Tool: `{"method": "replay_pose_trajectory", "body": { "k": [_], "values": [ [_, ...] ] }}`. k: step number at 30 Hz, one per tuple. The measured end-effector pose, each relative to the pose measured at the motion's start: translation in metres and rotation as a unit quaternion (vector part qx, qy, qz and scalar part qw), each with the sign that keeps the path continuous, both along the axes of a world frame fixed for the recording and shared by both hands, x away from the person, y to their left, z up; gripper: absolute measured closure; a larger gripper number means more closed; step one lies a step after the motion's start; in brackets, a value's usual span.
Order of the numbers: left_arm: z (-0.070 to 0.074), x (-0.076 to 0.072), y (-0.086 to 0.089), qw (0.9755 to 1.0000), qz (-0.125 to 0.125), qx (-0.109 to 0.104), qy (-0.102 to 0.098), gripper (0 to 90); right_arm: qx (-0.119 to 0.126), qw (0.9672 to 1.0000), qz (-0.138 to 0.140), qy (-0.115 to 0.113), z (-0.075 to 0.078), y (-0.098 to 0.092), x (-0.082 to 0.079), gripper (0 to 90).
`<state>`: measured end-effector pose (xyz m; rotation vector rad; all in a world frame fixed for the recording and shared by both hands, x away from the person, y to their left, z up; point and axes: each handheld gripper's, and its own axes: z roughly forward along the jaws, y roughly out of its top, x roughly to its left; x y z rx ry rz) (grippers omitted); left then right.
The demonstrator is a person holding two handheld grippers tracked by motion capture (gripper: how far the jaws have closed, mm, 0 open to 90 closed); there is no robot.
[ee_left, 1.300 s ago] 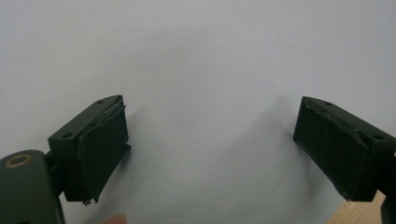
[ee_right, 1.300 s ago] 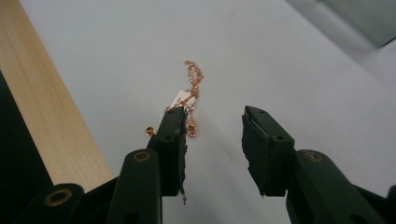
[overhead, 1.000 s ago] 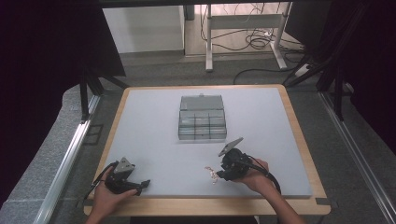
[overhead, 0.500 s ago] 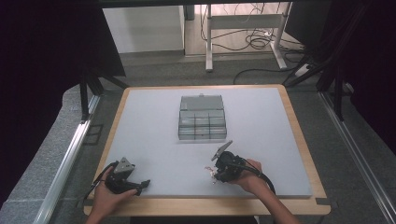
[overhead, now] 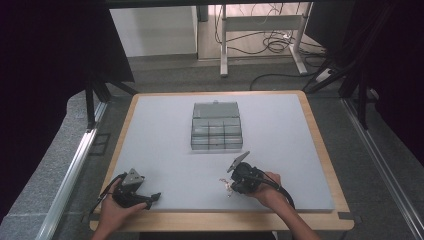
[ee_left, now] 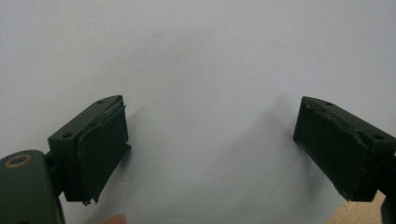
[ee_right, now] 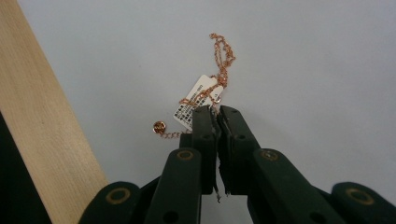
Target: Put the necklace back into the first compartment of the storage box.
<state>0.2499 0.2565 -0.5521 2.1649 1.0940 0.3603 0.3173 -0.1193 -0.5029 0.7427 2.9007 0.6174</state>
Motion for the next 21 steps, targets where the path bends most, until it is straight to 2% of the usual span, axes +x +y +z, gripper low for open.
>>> {"method": "replay_pose_trajectory", "body": {
  "k": [6, 7, 9, 10, 11, 13, 21],
  "values": [
    [0.0, 0.0, 0.0, 1.0, 0.0, 0.0, 0.0, 10.0, 0.011, 0.9999, -0.008, 0.006, 0.003, -0.004, 0.001, 84.5],
    [0.0, 0.0, 0.0, 1.0, 0.0, 0.0, 0.0, 10.1, 0.023, 0.9997, -0.01, 0.007, 0.007, -0.007, 0.002, 84.5],
    [0.0, 0.0, 0.0, 1.0, 0.0, 0.0, 0.0, 10.0, 0.027, 0.9996, -0.011, 0.004, 0.011, -0.008, 0.001, 84.5],
    [0.0, 0.0, 0.0, 1.0, -0.001, 0.001, 0.0, 10.1, 0.042, 0.9991, -0.011, 0.002, 0.019, -0.01, 0.001, 84.5],
    [0.0, 0.0, 0.0, 1.0, -0.001, 0.001, 0.0, 10.1, 0.042, 0.9991, -0.011, 0.002, 0.019, -0.01, 0.001, 84.5],
    [0.0, 0.0, 0.0, 1.0, -0.001, 0.001, -0.001, 10.1, 0.063, 0.9979, -0.014, -0.004, 0.032, -0.013, 0.001, 84.5],
    [0.0, 0.0, 0.0, 1.0, -0.001, 0.001, -0.001, 10.0, 0.084, 0.9961, -0.017, -0.019, 0.052, -0.019, 0.002, 84.6]
  ]
}}
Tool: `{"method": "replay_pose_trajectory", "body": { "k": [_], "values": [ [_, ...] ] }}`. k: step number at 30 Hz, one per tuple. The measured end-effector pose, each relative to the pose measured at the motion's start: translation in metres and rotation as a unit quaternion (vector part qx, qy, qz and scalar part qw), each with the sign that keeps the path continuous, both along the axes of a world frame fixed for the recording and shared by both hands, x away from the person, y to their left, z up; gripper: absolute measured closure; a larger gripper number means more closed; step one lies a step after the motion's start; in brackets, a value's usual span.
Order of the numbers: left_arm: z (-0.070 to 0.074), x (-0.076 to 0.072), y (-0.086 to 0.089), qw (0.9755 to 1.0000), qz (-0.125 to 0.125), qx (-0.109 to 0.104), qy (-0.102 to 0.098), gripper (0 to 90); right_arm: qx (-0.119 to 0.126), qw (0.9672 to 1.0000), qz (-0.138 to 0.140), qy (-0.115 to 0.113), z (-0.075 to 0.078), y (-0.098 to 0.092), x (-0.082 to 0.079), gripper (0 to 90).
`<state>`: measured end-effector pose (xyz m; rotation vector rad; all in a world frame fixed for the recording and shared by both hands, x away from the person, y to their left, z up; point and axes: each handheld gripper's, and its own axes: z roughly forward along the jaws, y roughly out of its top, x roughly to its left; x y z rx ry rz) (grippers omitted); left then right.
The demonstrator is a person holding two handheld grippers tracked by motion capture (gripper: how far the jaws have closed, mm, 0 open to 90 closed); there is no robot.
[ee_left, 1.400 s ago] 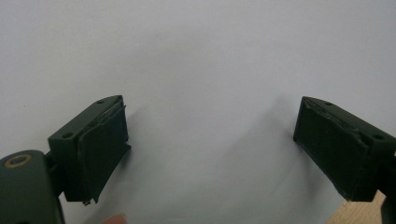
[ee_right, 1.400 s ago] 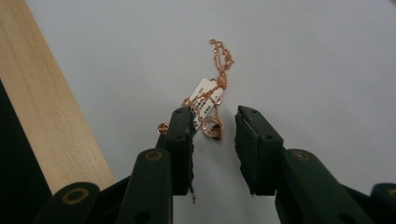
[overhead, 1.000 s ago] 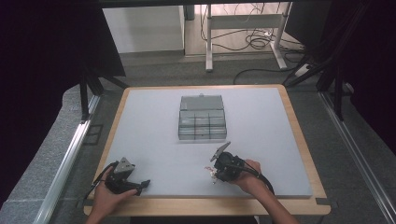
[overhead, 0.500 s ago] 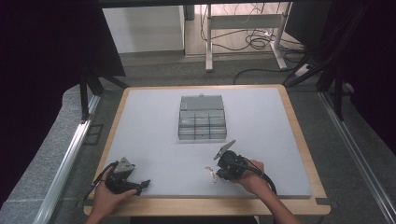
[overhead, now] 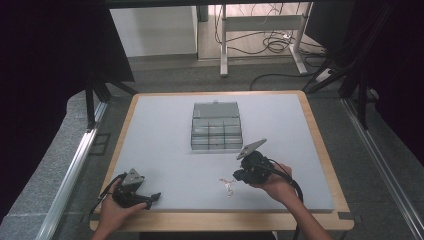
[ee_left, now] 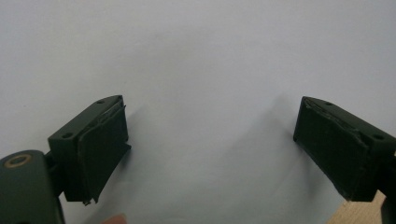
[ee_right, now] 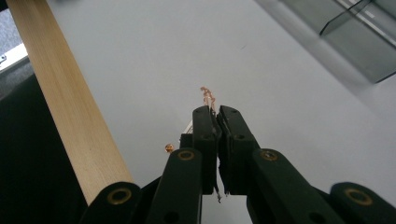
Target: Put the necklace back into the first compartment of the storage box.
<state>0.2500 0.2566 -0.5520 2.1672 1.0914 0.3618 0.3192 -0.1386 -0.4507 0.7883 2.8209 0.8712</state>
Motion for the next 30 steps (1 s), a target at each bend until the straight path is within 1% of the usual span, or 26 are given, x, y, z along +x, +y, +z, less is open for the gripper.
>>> {"method": "replay_pose_trajectory", "body": {
  "k": [3, 5, 6, 7, 8, 11, 12, 13, 15, 16, 17, 19, 20, 21, 22, 23, 24, 25, 27, 30],
  "values": [
    [0.0, 0.0, 0.0, 1.0, 0.0, 0.0, 0.0, 10.0, 0.008, 1.0, -0.002, -0.006, 0.007, -0.002, 0.001, 84.6],
    [0.0, 0.0, 0.0, 1.0, 0.002, -0.002, -0.001, 10.1, 0.015, 0.9998, -0.005, -0.015, 0.015, -0.004, 0.002, 84.6],
    [0.0, 0.0, 0.0, 1.0, 0.002, -0.002, -0.001, 10.1, 0.015, 0.9998, -0.005, -0.015, 0.015, -0.004, 0.002, 84.6],
    [0.0, 0.0, 0.0, 1.0, 0.002, -0.001, -0.001, 10.0, 0.019, 0.9996, -0.004, -0.022, 0.02, -0.004, 0.003, 84.6],
    [0.0, 0.0, 0.0, 1.0, 0.002, -0.002, -0.001, 10.0, 0.019, 0.9996, -0.004, -0.022, 0.02, -0.004, 0.003, 84.6],
    [0.0, 0.0, 0.0, 1.0, 0.002, -0.002, 0.0, 10.0, 0.027, 0.9991, -0.005, -0.032, 0.033, -0.003, 0.003, 84.6],
    [0.0, 0.0, 0.0, 1.0, 0.002, -0.002, -0.001, 10.0, 0.027, 0.9991, -0.005, -0.032, 0.033, -0.003, 0.003, 84.6],
    [0.0, 0.0, 0.0, 1.0, 0.002, -0.002, 0.0, 10.0, 0.031, 0.9988, -0.006, -0.039, 0.039, -0.002, 0.004, 84.6],
    [0.0, 0.0, 0.0, 1.0, 0.002, -0.002, 0.0, 10.1, 0.033, 0.9986, -0.005, -0.041, 0.042, -0.001, 0.004, 84.6],
    [0.0, 0.0, 0.0, 1.0, 0.002, -0.002, 0.0, 10.1, 0.037, 0.9983, -0.006, -0.046, 0.047, 0.0, 0.005, 84.6],
    [0.0, 0.0, 0.0, 1.0, 0.002, -0.002, 0.0, 10.1, 0.037, 0.9983, -0.006, -0.046, 0.047, 0.0, 0.005, 84.6],
    [0.0, 0.0, 0.0, 1.0, 0.001, -0.002, 0.0, 10.0, 0.042, 0.9978, -0.006, -0.051, 0.056, 0.003, 0.008, 84.6],
    [0.0, 0.0, 0.0, 1.0, 0.001, -0.002, 0.0, 10.0, 0.042, 0.9978, -0.006, -0.051, 0.056, 0.003, 0.008, 84.6],
    [0.0, 0.0, 0.0, 1.0, 0.001, -0.001, 0.0, 10.1, 0.05, 0.9974, -0.005, -0.053, 0.06, 0.005, 0.009, 84.6],
    [0.0, 0.0, 0.0, 1.0, 0.001, -0.002, 0.0, 10.1, 0.05, 0.9974, -0.005, -0.053, 0.06, 0.005, 0.009, 84.6],
    [0.0, 0.0, 0.0, 1.0, 0.002, -0.002, 0.0, 10.1, 0.059, 0.9967, -0.003, -0.056, 0.066, 0.007, 0.01, 84.6],
    [0.0, 0.0, 0.0, 1.0, 0.001, -0.002, 0.0, 10.1, 0.059, 0.9967, -0.003, -0.056, 0.066, 0.007, 0.01, 84.6],
    [0.0, 0.0, 0.0, 1.0, 0.001, -0.001, 0.0, 10.1, 0.063, 0.9961, -0.002, -0.061, 0.07, 0.01, 0.011, 84.6],
    [0.0, 0.0, 0.0, 1.0, 0.001, -0.002, 0.0, 10.1, 0.066, 0.9958, -0.001, -0.064, 0.075, 0.012, 0.012, 84.6],
    [0.0, 0.0, 0.0, 1.0, 0.001, -0.001, 0.0, 10.1, 0.066, 0.9955, 0.001, -0.067, 0.079, 0.014, 0.013, 84.6]
  ]
}}
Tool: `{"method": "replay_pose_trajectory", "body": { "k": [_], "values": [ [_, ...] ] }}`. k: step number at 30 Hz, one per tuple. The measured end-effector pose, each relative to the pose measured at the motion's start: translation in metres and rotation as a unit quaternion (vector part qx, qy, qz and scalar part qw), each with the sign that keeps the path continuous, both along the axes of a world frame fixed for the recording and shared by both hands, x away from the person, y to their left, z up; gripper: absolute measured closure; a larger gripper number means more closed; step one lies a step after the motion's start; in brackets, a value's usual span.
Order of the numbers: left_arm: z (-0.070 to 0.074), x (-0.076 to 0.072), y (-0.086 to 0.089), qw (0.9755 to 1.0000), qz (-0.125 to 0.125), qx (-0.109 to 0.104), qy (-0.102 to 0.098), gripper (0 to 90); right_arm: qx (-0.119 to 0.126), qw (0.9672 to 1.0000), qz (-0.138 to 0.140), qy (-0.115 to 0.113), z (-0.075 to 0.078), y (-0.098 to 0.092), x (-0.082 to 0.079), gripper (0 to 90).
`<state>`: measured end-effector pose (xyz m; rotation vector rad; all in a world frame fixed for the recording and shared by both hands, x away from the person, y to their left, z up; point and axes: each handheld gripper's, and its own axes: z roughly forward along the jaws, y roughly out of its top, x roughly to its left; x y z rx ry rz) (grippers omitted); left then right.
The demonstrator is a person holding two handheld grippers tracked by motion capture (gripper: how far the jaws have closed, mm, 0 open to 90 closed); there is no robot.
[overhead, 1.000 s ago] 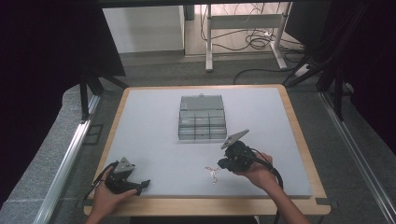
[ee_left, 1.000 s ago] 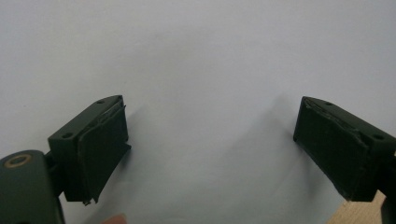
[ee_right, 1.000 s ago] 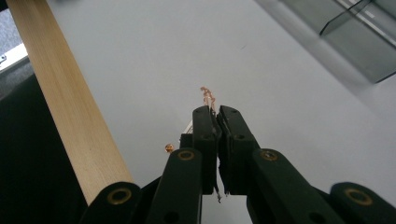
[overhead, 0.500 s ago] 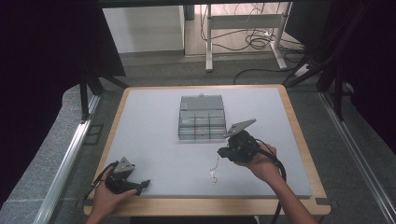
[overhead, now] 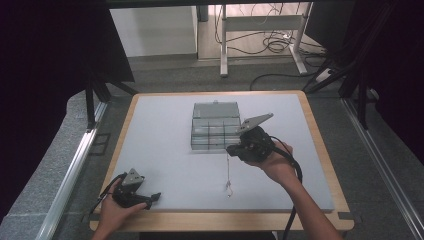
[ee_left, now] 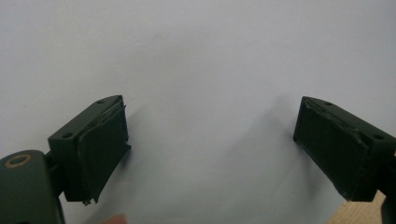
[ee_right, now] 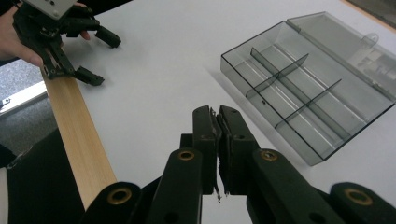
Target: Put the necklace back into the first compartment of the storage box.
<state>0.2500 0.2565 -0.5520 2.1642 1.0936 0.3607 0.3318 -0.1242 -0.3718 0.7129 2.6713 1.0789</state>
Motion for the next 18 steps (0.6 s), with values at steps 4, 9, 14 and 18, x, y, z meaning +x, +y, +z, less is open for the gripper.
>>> {"method": "replay_pose_trajectory", "body": {
  "k": [4, 9, 14, 18],
  "values": [
    [0.0, 0.0, 0.0, 1.0, 0.0, 0.0, 0.0, 10.1, 0.005, 1.0, 0.002, -0.006, 0.008, 0.004, 0.001, 84.6],
    [0.0, 0.0, 0.0, 1.0, -0.001, 0.0, 0.0, 10.0, 0.018, 0.9996, 0.01, -0.018, 0.019, 0.007, -0.002, 84.6],
    [0.0, 0.0, 0.0, 1.0, -0.001, 0.0, 0.0, 10.0, 0.03, 0.9993, 0.015, -0.017, 0.027, 0.01, 0.0, 84.6],
    [0.0, 0.0, 0.0, 1.0, -0.001, 0.0, 0.0, 10.0, 0.042, 0.9989, 0.016, -0.012, 0.032, 0.01, 0.002, 84.6]
  ]
}}
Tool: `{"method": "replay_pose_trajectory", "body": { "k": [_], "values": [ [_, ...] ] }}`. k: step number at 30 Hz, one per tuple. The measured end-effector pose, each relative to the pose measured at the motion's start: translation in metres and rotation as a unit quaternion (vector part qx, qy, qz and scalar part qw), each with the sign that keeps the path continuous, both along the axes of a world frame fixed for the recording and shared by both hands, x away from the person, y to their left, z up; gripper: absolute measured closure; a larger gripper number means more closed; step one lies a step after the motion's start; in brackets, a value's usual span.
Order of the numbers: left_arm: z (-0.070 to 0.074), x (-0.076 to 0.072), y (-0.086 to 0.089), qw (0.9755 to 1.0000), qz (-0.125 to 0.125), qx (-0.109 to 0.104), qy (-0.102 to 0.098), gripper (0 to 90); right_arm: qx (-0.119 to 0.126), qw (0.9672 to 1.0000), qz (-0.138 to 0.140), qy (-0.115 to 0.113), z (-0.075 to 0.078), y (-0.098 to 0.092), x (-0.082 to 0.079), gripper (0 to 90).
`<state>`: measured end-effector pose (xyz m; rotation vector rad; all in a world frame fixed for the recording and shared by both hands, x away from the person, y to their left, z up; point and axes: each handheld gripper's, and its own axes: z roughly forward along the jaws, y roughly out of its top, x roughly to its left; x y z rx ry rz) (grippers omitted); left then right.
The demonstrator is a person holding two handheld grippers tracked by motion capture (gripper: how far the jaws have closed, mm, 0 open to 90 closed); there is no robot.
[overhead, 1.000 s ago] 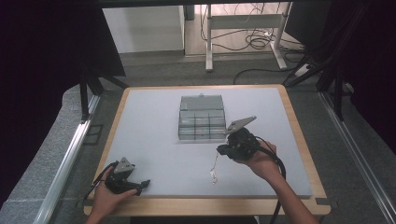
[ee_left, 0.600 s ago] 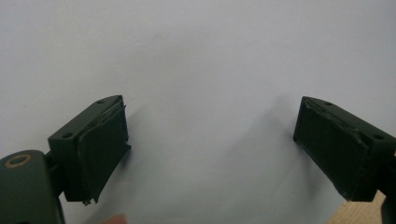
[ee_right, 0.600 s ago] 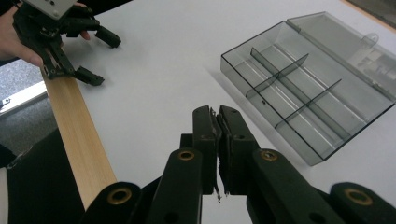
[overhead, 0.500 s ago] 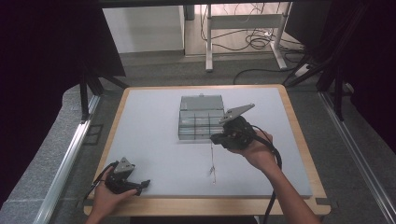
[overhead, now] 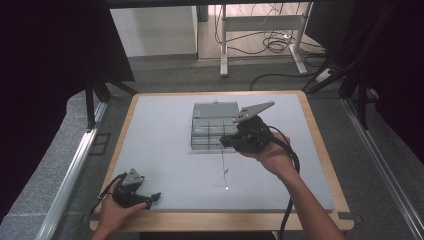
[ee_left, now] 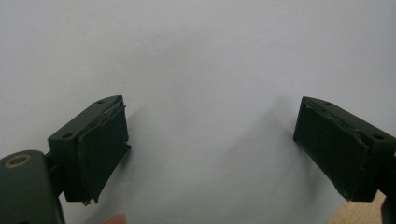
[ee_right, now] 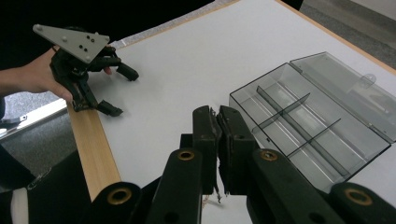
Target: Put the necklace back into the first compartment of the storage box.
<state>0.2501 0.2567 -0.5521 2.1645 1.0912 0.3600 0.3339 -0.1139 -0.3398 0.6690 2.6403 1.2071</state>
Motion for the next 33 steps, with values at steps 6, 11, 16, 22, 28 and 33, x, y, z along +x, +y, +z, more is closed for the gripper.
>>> {"method": "replay_pose_trajectory", "body": {
  "k": [6, 11, 16, 22, 28, 33],
  "values": [
    [0.0, 0.0, 0.0, 1.0, 0.0, -0.001, 0.0, 10.0, 0.005, 1.0, 0.001, -0.006, 0.01, 0.005, 0.003, 84.6],
    [0.0, 0.0, 0.0, 1.0, 0.001, -0.001, 0.001, 10.0, 0.017, 0.9998, 0.007, -0.007, 0.022, 0.01, 0.003, 84.6],
    [0.0, 0.0, 0.0, 1.0, 0.0, 0.0, 0.001, 10.0, 0.027, 0.9995, 0.009, -0.011, 0.028, 0.014, 0.005, 84.6],
    [0.0, 0.0, 0.0, 1.0, -0.001, 0.001, 0.001, 9.9, 0.03, 0.9993, 0.009, -0.02, 0.039, 0.021, 0.007, 84.6],
    [0.0, 0.0, 0.0, 1.0, -0.001, 0.001, 0.001, 9.9, 0.03, 0.9993, 0.007, -0.022, 0.045, 0.026, 0.012, 84.6],
    [0.0, 0.0, 0.0, 1.0, -0.001, 0.001, 0.001, 9.9, 0.032, 0.9992, 0.004, -0.023, 0.049, 0.029, 0.015, 84.6]
  ]
}}
